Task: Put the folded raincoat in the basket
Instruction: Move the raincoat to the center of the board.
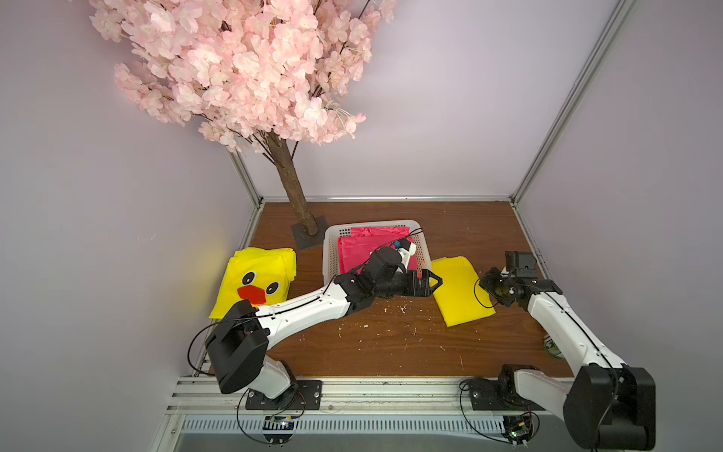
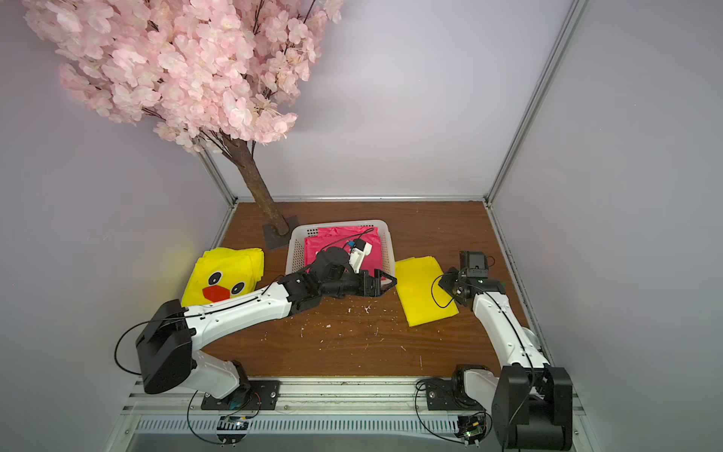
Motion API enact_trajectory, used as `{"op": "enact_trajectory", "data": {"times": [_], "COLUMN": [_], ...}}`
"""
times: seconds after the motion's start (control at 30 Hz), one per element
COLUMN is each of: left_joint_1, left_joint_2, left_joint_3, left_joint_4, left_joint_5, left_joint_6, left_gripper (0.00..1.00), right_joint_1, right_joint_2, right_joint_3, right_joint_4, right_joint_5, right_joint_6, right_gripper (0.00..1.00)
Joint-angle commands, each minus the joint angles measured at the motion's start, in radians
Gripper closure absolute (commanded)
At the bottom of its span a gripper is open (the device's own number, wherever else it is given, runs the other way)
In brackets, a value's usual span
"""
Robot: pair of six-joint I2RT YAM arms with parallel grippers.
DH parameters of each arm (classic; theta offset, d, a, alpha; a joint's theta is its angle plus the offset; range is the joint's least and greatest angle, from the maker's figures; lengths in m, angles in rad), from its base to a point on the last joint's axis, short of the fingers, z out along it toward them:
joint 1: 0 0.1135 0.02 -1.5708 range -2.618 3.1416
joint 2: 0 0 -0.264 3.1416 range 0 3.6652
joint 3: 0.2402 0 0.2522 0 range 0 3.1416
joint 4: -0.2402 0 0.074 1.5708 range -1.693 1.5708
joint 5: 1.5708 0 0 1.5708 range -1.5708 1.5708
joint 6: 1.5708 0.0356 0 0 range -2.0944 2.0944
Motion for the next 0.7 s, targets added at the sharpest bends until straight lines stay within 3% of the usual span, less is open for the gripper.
{"op": "enact_trajectory", "data": {"times": [0.0,0.13,0.33,0.67], "left_joint_1": [-0.028,-0.051,-0.067,-0.175], "left_joint_2": [-0.011,-0.001,0.059,0.209], "left_joint_3": [-0.021,-0.066,-0.120,-0.070], "left_joint_4": [0.038,0.069,0.141,0.190], "left_joint_5": [-0.062,-0.109,-0.172,-0.355], "left_joint_6": [-0.039,-0.065,-0.151,-0.333], "left_gripper": [0.01,0.01,0.01,0.01], "right_joint_1": [0.028,0.041,0.039,0.036], "right_joint_2": [-0.032,-0.032,0.125,0.236], "right_joint_3": [0.015,0.046,0.104,0.101], "right_joint_4": [-0.011,-0.023,-0.053,-0.026], "right_joint_5": [0.048,0.105,0.113,0.046], "right_joint_6": [0.001,-0.045,-0.136,-0.192], "right_gripper": [0.45,0.39,0.38,0.38]}}
